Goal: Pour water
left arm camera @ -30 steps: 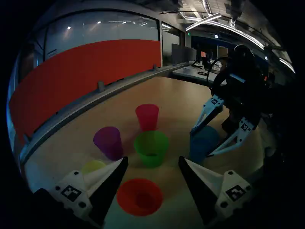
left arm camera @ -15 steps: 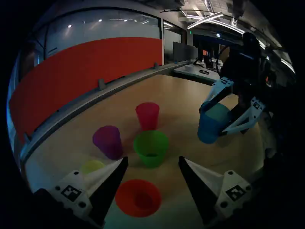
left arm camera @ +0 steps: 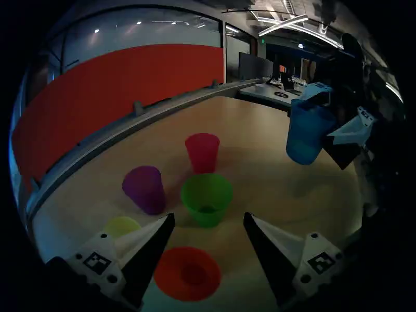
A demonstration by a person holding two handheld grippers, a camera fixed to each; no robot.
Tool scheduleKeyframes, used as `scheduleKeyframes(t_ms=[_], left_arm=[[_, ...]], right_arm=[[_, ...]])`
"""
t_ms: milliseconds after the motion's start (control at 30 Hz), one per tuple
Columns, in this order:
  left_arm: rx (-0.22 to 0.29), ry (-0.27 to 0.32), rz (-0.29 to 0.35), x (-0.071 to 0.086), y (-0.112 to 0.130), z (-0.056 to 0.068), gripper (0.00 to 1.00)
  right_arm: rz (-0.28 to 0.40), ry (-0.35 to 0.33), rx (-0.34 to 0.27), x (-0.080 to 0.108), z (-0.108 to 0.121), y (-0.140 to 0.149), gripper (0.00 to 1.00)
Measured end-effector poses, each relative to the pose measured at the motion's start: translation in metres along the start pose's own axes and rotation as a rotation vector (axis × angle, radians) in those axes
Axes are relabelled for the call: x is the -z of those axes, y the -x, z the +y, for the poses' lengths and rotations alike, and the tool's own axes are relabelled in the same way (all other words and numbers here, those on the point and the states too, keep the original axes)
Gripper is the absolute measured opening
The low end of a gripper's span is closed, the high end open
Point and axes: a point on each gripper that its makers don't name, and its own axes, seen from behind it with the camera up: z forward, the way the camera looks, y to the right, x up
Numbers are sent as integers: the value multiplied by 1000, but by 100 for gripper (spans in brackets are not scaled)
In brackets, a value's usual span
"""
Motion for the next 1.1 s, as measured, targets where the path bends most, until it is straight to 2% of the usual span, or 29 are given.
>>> scheduleKeyframes(t_ms=[767, 1100], left_arm=[[4, -21, -30, -19, 3, -5, 98], [9, -21, -44, -30, 2, -6, 98]], right_arm=[[143, 80, -9, 25, 18, -52, 91], [171, 97, 1, 34, 23, -65, 91]])
